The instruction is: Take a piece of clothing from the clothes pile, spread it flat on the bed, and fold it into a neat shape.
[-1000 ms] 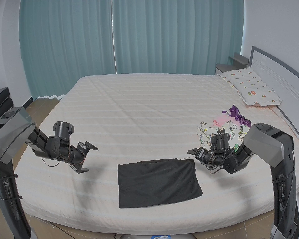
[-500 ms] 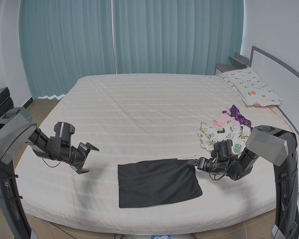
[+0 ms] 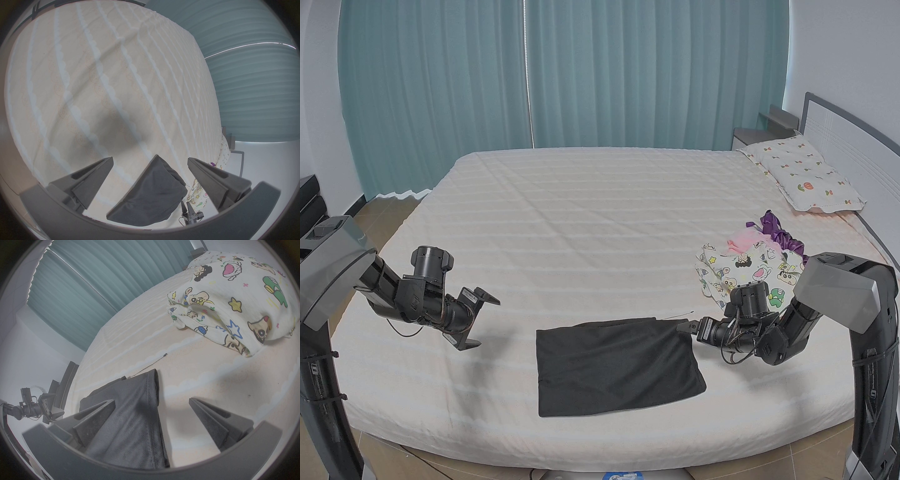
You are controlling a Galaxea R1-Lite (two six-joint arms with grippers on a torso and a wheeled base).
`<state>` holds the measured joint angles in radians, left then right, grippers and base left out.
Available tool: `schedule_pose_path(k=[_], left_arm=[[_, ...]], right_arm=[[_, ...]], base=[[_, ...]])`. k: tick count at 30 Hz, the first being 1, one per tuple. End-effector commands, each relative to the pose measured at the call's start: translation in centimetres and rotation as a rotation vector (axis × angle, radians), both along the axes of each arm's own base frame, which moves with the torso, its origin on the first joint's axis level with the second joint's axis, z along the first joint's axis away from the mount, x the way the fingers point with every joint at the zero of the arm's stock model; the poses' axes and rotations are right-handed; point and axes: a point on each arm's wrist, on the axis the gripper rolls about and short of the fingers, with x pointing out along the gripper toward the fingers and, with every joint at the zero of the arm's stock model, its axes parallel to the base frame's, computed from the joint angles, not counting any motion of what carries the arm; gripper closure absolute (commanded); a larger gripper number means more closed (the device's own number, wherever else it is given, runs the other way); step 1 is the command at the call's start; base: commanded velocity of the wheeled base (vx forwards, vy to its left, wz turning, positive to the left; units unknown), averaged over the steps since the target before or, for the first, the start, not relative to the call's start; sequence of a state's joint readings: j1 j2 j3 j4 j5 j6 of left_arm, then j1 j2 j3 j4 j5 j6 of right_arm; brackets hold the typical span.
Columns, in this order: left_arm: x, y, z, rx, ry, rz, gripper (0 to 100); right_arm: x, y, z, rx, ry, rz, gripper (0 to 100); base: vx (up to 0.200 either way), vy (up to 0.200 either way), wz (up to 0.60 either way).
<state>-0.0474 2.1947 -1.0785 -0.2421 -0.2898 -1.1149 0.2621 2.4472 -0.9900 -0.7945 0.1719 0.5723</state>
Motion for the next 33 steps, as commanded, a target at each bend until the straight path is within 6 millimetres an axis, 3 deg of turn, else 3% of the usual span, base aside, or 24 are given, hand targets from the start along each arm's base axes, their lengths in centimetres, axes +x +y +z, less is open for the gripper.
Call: schedule_pose_path(k=[1,11,26,29,33], left_arm=[[0.0,-0.1,-0.1,0.0,0.003,-0.001,0],[0.0,-0.2,-0.2,0.004,0.005,-0.007,0],[0.2,-1.7,-1.5,0.133,0.004,-0.057,0],[-0.1,-2.9,-1.3,0.133,-0.004,-0.094,0],[-0.1,-3.5,-2.2,0.169,-0.02,-0.151,0]], right_arm=[[0.0,0.0,0.0,0.001,-0.001,-0.002,0],[0.4,0.0,0.9,0.047,-0.009,-0.036,0],[0.4,0.0,1.1,0.048,-0.012,-0.036,0],[0.4,0.0,1.1,0.049,-0.014,-0.036,0],[0.4,0.0,1.0,0.048,-0.011,-0.036,0]], base=[[0.0,0.0,0.0],[0.0,0.0,0.0],[0.0,-0.2,0.0],[0.0,-0.2,0.0],[0.0,0.0,0.0]])
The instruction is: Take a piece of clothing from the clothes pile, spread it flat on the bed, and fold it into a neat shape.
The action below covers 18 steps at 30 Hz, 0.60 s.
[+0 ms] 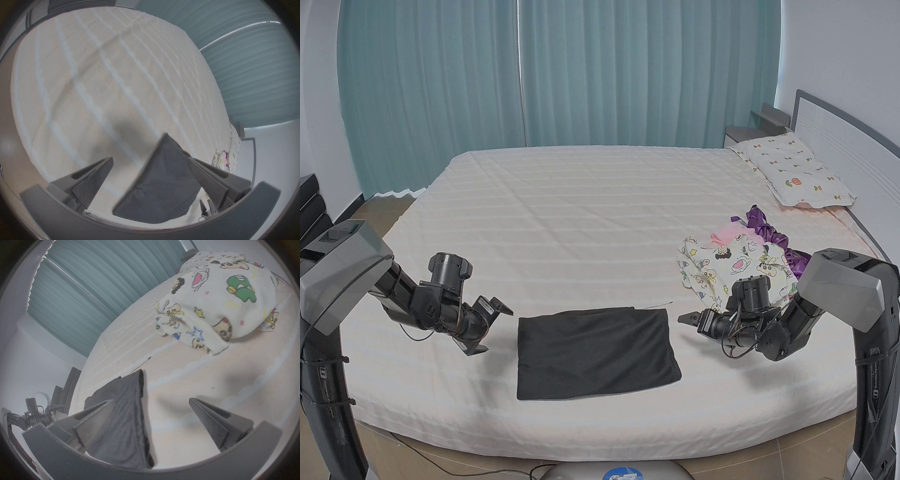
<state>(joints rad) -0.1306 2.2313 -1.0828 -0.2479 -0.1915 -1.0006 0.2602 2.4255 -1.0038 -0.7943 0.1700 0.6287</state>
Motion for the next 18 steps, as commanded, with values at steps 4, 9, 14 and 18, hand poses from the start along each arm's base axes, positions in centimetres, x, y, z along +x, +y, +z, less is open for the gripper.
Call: schedule_pose_path(k=[4,9,14,18], left_arm=[[-0.6,-0.4,-2.1,0.115,-0.046,-0.15,0],[-1.3,-0.2,-5.2,0.235,-0.13,-0.231,0],[-1.6,-0.8,-7.2,0.323,-0.203,-0.248,0],[-1.8,-1.8,-8.1,0.375,-0.219,-0.264,0]], right_arm=[[-0.1,0.2,-0.3,-0.003,0.007,0.006,0],[-0.3,0.7,-0.5,-0.004,0.011,0.018,0],[-0.3,0.9,-0.6,-0.006,0.014,0.022,0],[-0.3,0.9,-0.7,-0.007,0.017,0.025,0]], base=[[0.0,0.0,0.0],[0.0,0.0,0.0],[0.0,0.0,0.0],[0.0,0.0,0.0]])
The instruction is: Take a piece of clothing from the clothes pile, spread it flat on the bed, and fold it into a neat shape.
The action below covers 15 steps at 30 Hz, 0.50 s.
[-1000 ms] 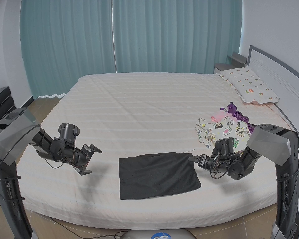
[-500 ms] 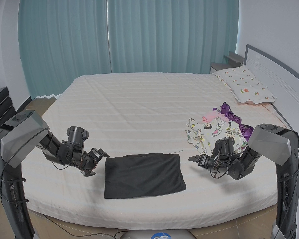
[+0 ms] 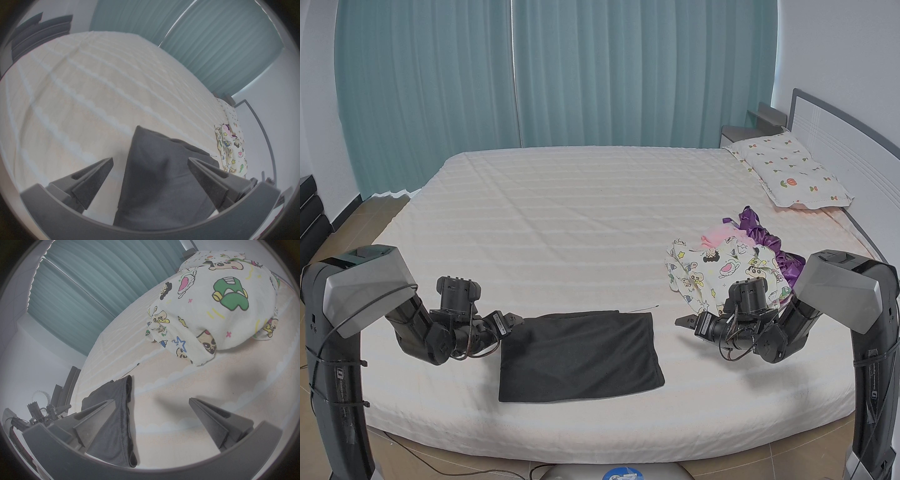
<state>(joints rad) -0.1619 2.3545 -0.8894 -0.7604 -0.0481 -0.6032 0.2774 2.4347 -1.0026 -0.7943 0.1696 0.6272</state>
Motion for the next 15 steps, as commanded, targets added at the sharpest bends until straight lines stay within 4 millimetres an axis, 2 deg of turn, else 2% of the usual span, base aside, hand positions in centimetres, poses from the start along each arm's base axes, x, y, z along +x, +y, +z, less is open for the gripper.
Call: schedule_pose_path(k=[1,15], left_arm=[[-1.3,-1.2,-3.3,0.048,0.076,-0.033,0],[-1.4,-2.4,-3.3,0.045,0.065,-0.043,0]], right_arm=[[-0.1,0.2,-0.3,-0.002,0.006,0.008,0],[-0.2,0.8,-0.7,-0.004,0.015,0.021,0]], base=[[0.0,0.0,0.0],[0.0,0.0,0.0]])
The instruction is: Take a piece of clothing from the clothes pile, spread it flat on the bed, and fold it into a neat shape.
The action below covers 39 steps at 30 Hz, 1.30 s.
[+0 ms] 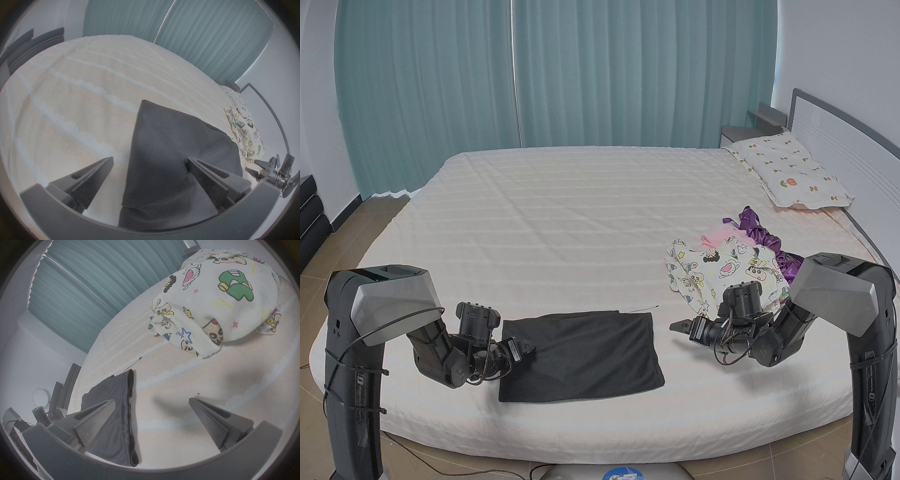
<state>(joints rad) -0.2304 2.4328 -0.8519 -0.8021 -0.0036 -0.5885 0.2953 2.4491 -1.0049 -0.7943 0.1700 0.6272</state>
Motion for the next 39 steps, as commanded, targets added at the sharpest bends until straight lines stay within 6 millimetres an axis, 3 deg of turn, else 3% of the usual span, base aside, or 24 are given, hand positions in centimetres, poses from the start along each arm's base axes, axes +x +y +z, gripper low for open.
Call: schedule_pose_path(k=[1,8,16,24,32,33,39], left_arm=[[0.0,-0.1,0.0,-0.019,0.004,0.013,0],[0.0,-0.2,1.4,-0.118,-0.006,0.023,0],[-0.8,-0.2,1.6,-0.165,-0.058,-0.013,0],[-1.0,-0.9,0.2,-0.124,-0.07,-0.052,0],[-0.8,-0.9,0.2,-0.123,-0.074,-0.052,0],[-0.8,-0.9,0.2,-0.124,-0.073,-0.051,100],[-0.8,-0.9,0.3,-0.124,-0.075,-0.051,100]], right_arm=[[0.0,0.1,-0.2,-0.001,0.003,0.002,0],[0.0,0.1,-0.2,-0.001,0.003,0.002,0],[0.0,0.1,-0.1,0.001,0.003,0.001,0],[0.0,0.1,-0.1,0.001,0.003,0.001,0],[0.0,0.1,-0.1,0.001,0.003,0.001,0],[0.0,0.1,-0.1,0.002,0.003,0.003,0],[0.0,0.1,-0.1,0.002,0.005,0.002,0]], base=[[0.0,0.0,0.0],[0.0,0.0,0.0],[0.0,0.0,0.0],[0.0,0.0,0.0],[0.0,0.0,0.0],[0.0,0.0,0.0],[0.0,0.0,0.0]])
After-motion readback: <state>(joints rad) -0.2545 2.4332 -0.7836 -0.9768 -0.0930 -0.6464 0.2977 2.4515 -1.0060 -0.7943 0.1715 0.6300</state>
